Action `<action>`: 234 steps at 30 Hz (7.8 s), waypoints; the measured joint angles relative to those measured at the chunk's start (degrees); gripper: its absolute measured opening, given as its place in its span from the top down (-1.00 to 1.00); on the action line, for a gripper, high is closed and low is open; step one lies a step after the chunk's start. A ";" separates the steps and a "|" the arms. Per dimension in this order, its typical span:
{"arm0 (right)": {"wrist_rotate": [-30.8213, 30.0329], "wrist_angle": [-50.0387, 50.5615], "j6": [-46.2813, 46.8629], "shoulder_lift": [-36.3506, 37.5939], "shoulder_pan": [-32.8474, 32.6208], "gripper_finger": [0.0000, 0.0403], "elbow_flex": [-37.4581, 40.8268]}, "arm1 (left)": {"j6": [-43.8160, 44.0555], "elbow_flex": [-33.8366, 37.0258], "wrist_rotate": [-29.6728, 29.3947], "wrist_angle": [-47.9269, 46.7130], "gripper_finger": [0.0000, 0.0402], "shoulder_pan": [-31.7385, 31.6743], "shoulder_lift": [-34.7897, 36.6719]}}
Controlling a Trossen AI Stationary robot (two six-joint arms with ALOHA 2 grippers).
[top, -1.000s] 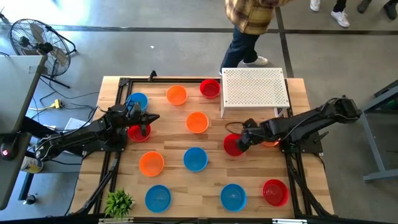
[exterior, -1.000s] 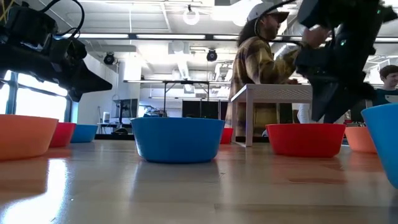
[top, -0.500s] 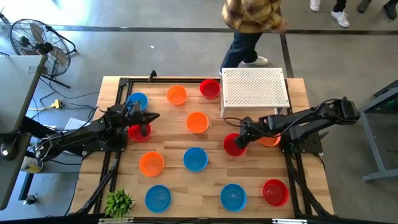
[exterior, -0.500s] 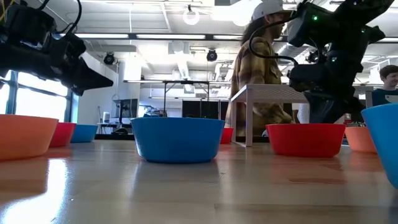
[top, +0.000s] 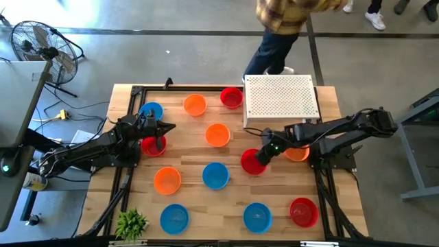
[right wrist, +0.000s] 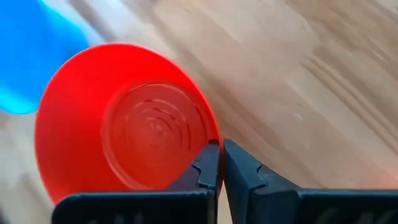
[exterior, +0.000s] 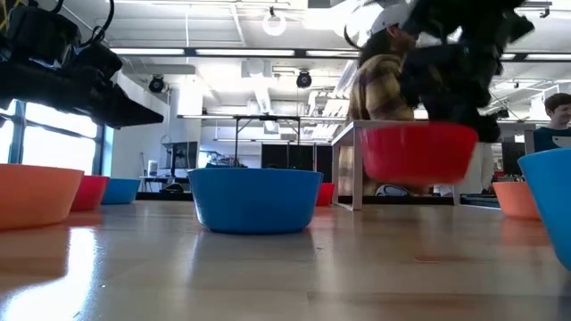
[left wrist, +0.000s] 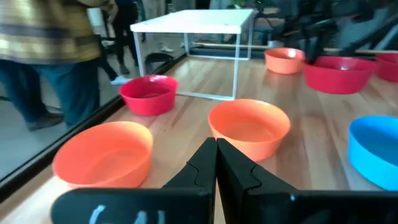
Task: Pick & Place Mini bowls
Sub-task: Put the red bowl on the shelf, then put the orange bowl on the shelf
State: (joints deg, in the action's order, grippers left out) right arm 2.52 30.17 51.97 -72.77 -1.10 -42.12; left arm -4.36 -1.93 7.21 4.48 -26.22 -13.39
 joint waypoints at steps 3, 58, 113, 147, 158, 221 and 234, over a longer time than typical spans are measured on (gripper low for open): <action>0.42 4.48 -1.60 0.00 0.38 0.98 -5.31 | 0.28 -0.11 -0.53 1.62 1.00 0.00 0.02; -17.32 39.22 -41.29 -15.84 65.66 0.99 -44.92 | 1.95 -0.33 -0.17 4.56 1.00 0.00 0.02; -9.88 27.35 -52.00 0.18 54.05 0.96 -38.10 | 4.61 -0.33 -5.35 -0.16 1.00 -0.02 0.02; -6.03 -31.61 -55.89 24.39 21.12 0.96 9.28 | 20.63 -26.70 -10.61 -12.04 0.99 -0.74 -43.17; -6.01 -31.56 -56.11 24.37 20.81 0.94 9.28 | 15.81 -49.06 -2.70 -25.39 0.41 -19.05 -67.01; -25.60 -23.12 -44.43 24.37 -0.99 0.92 9.22 | 21.06 -54.42 -11.90 -28.09 1.00 7.30 -64.57; -28.54 -23.45 -44.63 23.70 -6.96 0.59 9.20 | 24.38 -54.42 -10.08 -24.75 1.00 11.04 -64.63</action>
State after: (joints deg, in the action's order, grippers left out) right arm -26.02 6.72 7.35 -49.07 -8.06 -32.93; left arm 20.02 -56.36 -2.86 -20.27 -15.18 -78.01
